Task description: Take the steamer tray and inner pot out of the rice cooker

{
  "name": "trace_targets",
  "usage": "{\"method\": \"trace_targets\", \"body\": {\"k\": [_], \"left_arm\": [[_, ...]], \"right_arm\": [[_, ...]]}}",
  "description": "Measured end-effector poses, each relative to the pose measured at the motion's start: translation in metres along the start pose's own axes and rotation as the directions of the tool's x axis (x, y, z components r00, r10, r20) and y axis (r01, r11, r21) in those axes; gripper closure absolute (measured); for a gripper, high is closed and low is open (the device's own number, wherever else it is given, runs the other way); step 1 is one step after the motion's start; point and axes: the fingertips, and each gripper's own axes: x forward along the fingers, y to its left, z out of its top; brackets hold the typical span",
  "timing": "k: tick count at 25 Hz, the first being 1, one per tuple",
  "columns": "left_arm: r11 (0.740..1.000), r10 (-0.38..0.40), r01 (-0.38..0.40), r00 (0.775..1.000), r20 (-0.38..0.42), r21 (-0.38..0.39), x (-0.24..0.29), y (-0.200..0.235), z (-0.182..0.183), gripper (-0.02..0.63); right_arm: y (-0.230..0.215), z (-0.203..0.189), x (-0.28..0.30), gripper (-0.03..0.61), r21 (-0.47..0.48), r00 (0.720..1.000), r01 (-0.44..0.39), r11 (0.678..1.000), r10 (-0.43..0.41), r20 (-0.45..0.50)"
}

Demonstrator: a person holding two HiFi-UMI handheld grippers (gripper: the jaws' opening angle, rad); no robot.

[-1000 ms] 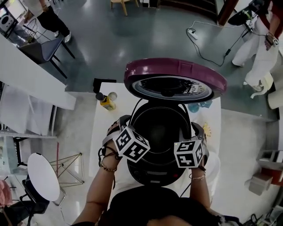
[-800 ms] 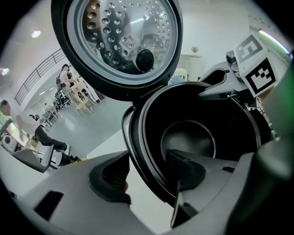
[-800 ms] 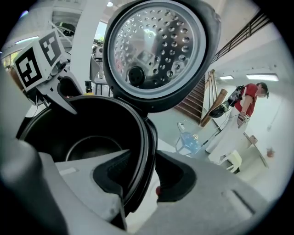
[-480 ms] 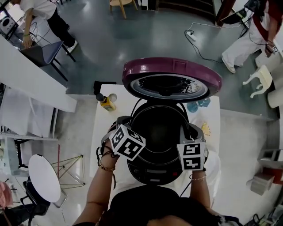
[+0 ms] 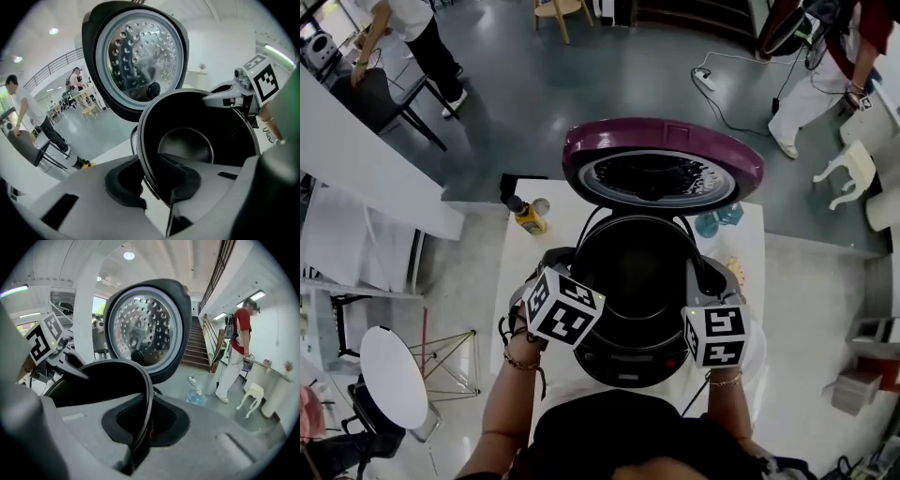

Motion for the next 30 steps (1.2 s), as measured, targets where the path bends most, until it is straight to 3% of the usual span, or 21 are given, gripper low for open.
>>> {"method": "trace_targets", "body": {"k": [12, 21, 26, 30], "left_arm": [[0.997, 0.075, -0.071, 0.983, 0.167, -0.029, -0.074, 0.006, 0.019, 0.560], [0.993, 0.118, -0.106, 0.930, 0.347, -0.054, -0.166, 0.023, 0.019, 0.584], [0.983, 0.183, -0.156, 0.912, 0.366, -0.101, -0.208, 0.045, -0.011, 0.589], [0.966, 0.247, -0.205, 0.911, 0.331, -0.158, -0.233, 0.063, -0.045, 0.594]], "right_arm": [[0.023, 0.048, -0.062, 0.560, 0.000, 0.984, 0.056, 0.998, -0.055, 0.168], [0.070, 0.085, -0.118, 0.560, 0.015, 0.943, 0.072, 0.997, -0.072, 0.323], [0.117, 0.099, -0.129, 0.560, -0.004, 0.925, 0.036, 0.999, -0.032, 0.378], [0.157, 0.104, -0.123, 0.560, -0.029, 0.930, -0.036, 0.999, 0.044, 0.366]]}}
